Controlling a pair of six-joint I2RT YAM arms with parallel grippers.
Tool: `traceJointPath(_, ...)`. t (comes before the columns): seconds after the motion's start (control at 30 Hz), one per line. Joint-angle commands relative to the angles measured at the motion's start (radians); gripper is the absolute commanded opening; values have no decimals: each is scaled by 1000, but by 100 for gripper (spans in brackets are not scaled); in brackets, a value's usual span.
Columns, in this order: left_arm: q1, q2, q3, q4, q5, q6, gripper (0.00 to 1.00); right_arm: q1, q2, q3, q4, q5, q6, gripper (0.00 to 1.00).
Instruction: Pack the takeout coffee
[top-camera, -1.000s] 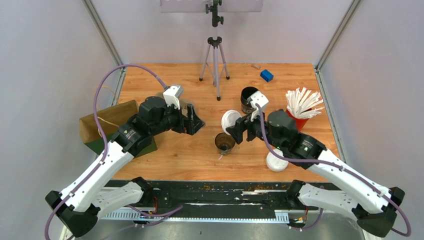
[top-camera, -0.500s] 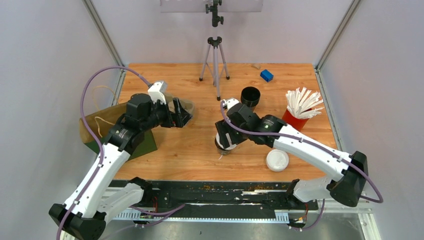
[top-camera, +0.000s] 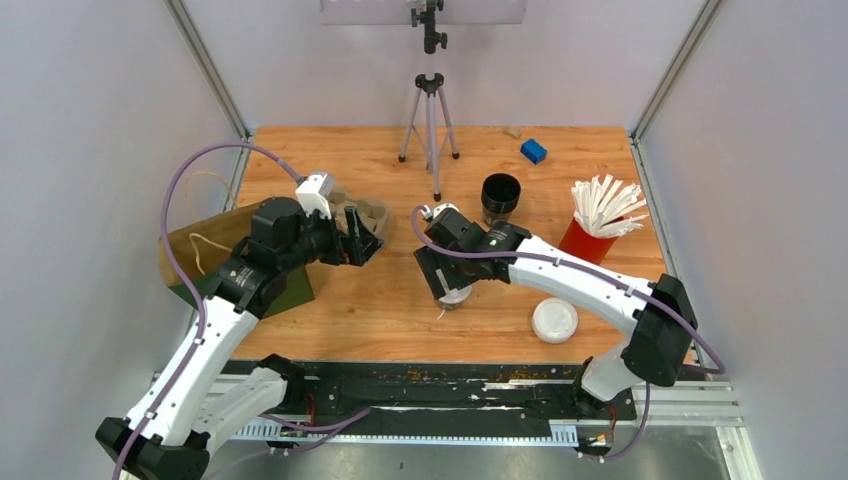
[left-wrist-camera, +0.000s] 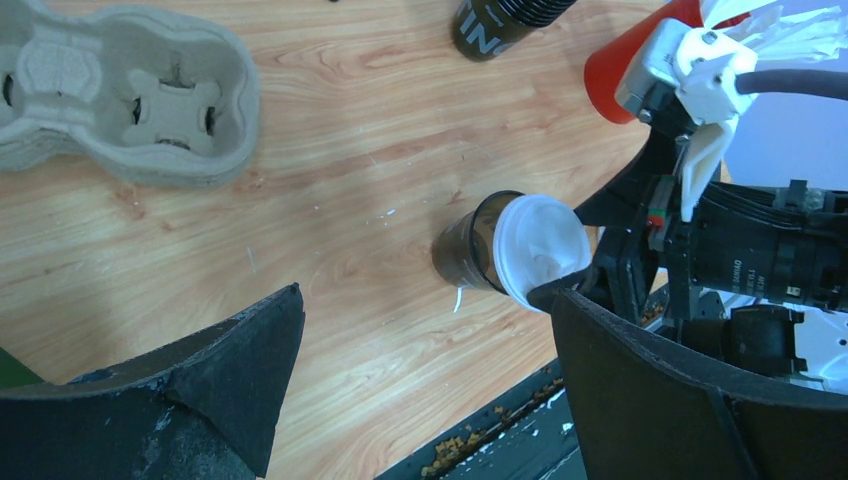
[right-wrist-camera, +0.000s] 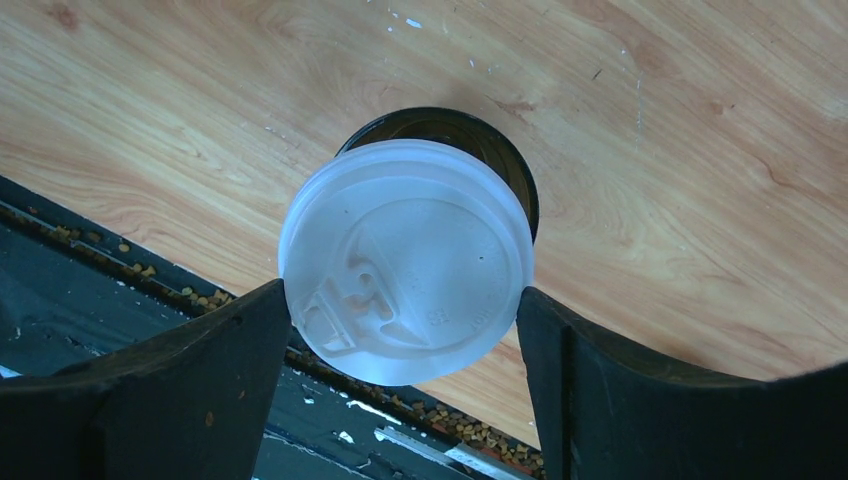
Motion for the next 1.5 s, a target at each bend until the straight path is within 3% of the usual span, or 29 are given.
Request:
traceJointPath(0.0, 4, -19, -10, 18, 26, 17, 100, 5, 35, 58, 1, 32, -8, 83)
traceJointPath(0.27, 4, -40, -29, 21, 30, 16, 100, 4, 115, 86, -9, 37, -23, 87)
traceJointPath(0.7, 4, -34, -46, 16, 33, 31, 98, 2, 76, 115, -35, 64, -28, 82)
traceJointPath(0.9, 4, 14, -62, 31, 149, 33, 90, -20, 30, 86, -35, 46, -35, 78)
traceJointPath(1.1, -23, 84, -115, 96, 267, -32, 80, -80, -49, -9, 45, -91, -72, 75)
traceJointPath(1.23, -103, 121, -153, 162, 237, -77, 77, -145, -91, -80, 113, -252, -131, 71)
traceJointPath(1.47, -185, 200, -259, 349, 219, -178, 70, -240, -86, -115, 158, -377, -221, 71)
